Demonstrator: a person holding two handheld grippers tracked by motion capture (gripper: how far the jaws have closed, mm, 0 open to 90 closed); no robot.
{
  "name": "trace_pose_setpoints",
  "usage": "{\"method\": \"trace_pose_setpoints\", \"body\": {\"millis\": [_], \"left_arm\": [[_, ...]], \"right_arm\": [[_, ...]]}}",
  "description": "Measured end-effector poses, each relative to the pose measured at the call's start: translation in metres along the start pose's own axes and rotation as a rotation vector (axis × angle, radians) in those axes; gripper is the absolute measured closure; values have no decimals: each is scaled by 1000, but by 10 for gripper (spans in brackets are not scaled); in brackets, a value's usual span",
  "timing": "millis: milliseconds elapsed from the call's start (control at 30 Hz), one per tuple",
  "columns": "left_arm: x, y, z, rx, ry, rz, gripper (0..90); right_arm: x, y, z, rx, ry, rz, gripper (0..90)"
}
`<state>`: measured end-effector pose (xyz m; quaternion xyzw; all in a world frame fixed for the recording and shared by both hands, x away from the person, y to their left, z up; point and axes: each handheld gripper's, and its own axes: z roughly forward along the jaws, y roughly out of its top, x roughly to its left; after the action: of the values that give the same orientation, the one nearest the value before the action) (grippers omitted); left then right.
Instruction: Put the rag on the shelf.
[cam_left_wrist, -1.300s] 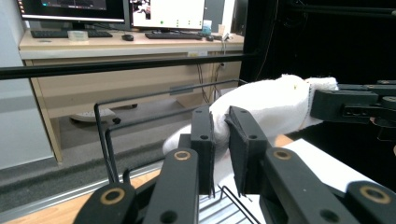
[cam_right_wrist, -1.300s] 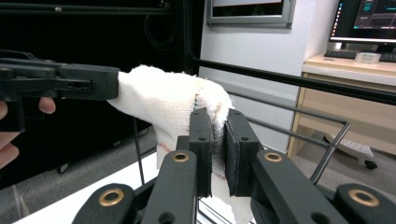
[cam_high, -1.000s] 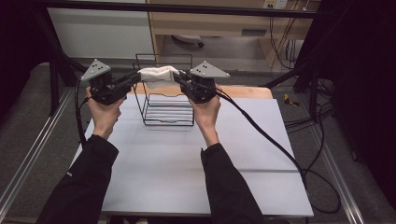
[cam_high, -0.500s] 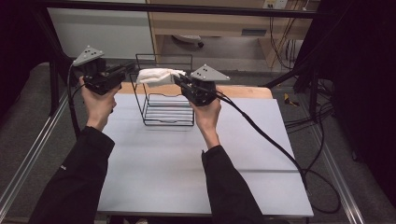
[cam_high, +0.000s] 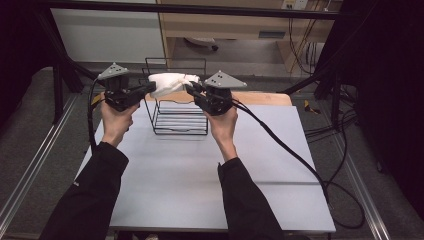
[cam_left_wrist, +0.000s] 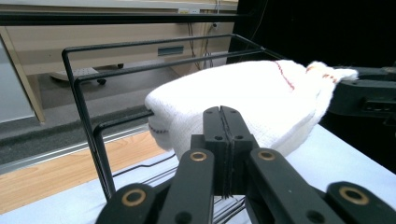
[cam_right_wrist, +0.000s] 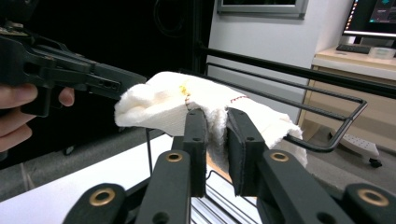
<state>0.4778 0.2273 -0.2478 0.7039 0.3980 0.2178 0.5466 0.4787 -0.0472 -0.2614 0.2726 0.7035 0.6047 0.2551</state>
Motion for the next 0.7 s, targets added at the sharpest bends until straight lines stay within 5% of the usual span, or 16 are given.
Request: {"method": "trace_pose_setpoints", "body": {"millis": [433, 700], "left_arm": [[2, -9, 8, 16, 16, 3, 896], [2, -16, 16, 23, 23, 4, 896]], "right_arm": [[1, 10, -15, -6, 32, -10, 627], [-2, 10, -9, 43, 45, 43, 835]]}}
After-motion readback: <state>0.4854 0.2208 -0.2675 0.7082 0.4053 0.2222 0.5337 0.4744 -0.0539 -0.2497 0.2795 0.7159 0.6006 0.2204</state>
